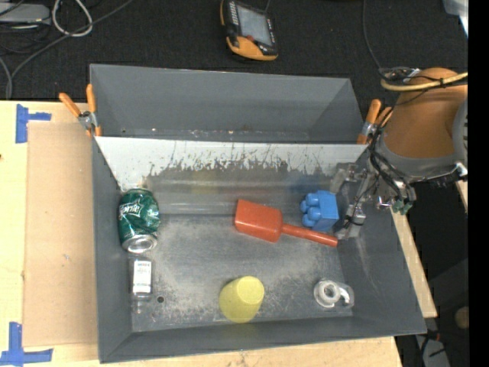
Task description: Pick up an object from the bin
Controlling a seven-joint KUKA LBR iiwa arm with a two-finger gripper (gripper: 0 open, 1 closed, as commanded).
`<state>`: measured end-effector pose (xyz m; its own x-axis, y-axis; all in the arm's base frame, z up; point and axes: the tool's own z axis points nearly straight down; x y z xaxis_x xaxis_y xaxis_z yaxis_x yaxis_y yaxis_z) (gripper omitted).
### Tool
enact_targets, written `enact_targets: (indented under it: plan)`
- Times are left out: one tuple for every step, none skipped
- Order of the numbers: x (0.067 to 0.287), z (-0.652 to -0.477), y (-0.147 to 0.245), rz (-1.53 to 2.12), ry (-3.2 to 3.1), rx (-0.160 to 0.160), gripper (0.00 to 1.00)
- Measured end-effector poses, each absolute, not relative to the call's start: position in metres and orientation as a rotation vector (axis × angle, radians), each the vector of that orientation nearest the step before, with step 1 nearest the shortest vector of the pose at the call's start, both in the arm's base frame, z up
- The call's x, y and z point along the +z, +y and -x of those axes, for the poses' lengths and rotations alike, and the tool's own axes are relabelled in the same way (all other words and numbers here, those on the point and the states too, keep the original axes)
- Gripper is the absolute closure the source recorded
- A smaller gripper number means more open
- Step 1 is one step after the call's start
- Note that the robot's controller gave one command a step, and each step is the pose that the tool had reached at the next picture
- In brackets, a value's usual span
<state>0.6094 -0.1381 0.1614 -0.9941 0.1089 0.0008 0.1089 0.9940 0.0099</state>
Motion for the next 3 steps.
enact_targets:
  plan:
    - [0.145,-0.611,-0.137,0.2,-3.146,-0.011,0.0]
    - [0.069,-0.572,-0.088,-0.139,-3.146,-0.017,0.0]
    - [0.123,-0.599,-0.116,0.089,-3.148,-0.012,0.0]
